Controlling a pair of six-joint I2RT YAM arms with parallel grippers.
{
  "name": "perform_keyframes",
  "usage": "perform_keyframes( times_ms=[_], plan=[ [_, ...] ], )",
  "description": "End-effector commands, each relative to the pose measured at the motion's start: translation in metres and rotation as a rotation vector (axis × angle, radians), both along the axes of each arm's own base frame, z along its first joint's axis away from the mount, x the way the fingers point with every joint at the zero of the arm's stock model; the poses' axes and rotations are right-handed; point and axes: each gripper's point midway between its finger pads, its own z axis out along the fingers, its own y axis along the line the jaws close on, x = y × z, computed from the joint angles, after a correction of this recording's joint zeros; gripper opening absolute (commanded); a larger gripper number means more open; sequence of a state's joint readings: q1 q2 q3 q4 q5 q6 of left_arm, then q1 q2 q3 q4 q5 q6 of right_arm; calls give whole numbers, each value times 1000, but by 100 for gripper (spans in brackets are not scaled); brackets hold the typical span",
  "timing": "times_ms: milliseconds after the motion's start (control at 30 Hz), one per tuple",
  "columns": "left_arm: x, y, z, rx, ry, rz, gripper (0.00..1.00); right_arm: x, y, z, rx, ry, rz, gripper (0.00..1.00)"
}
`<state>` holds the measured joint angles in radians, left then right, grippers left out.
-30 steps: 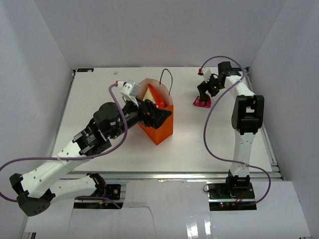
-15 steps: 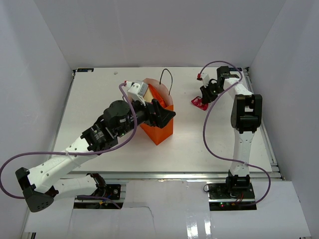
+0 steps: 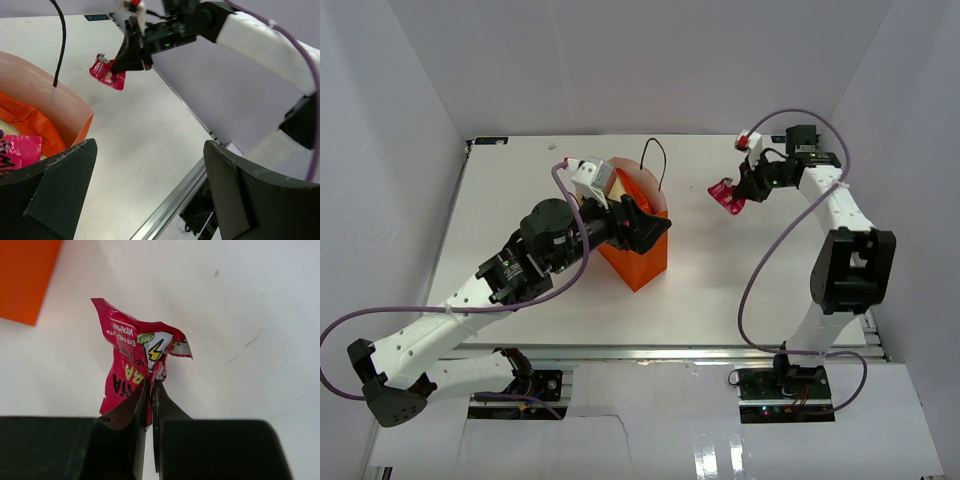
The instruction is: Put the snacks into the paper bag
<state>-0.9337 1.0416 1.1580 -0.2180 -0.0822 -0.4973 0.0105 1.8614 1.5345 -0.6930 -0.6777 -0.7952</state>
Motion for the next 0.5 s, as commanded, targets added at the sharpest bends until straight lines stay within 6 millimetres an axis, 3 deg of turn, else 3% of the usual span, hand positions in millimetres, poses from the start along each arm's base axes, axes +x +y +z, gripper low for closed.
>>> perform_keyframes(
  times_ms=[0,67,100,133,167,233,333,367,400,467],
  plan=[
    [-6,10,41,-47,-84,4,97,-15,25,130,144,-312,97,8],
    [-6,14,50,-43,-116,6,97,-31,48,173,193,-378,148,8],
    [-8,17,59,-54,-135,10,97,-41,57,209,195,-462,163,8],
    [-9,19,65,-58,-151,11,97,-56,83,224,211,-476,202,8],
    [-11,24,77,-68,-186,13,98,-66,96,251,212,-548,216,8],
    [-15,29,91,-85,-222,11,98,-86,135,268,225,-563,224,8],
    [-28,38,126,-141,-306,-13,98,-97,170,298,274,-619,205,8],
    [-31,41,133,-153,-321,-19,98,-94,181,296,288,-586,183,8],
    [-37,46,144,-175,-344,-24,98,-99,193,310,307,-603,191,8],
    [-41,52,151,-191,-359,-26,98,-98,211,306,303,-586,203,8]
  ],
)
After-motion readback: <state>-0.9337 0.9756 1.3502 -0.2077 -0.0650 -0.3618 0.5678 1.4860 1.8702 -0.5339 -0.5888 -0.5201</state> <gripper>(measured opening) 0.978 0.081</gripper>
